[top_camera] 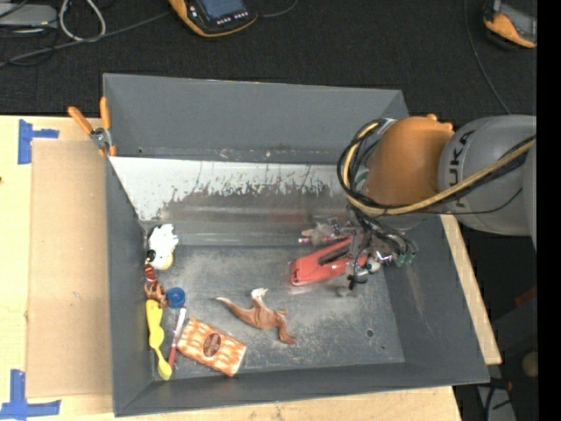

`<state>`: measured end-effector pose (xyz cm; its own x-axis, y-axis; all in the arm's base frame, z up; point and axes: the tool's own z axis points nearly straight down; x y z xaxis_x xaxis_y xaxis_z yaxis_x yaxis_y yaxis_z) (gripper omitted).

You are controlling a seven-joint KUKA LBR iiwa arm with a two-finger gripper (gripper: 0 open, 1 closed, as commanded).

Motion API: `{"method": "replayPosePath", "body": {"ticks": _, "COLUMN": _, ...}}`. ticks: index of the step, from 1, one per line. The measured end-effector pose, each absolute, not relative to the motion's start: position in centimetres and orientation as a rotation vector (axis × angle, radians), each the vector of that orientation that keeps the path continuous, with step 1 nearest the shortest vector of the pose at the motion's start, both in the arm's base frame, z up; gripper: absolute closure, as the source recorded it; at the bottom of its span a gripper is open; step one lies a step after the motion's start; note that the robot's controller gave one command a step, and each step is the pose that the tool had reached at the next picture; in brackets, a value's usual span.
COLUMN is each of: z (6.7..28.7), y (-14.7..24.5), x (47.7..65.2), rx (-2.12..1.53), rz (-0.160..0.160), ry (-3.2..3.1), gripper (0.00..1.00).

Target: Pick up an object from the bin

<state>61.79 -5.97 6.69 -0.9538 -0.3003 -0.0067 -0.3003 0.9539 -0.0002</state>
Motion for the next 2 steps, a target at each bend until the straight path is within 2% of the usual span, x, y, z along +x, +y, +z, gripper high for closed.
{"method": "replayPosePath", "body": {"ticks": 1, "z": 7.00, "y": -5.50, "x": 61.24, "rx": -0.246, "rz": 0.003, "ry": 3.126, "gripper": 1.00}}
{"method": "replayPosePath", "body": {"ticks": 2, "z": 7.01, "y": -5.49, "x": 61.24, "rx": -0.246, "rz": 0.003, "ry": 3.126, "gripper": 1.00}}
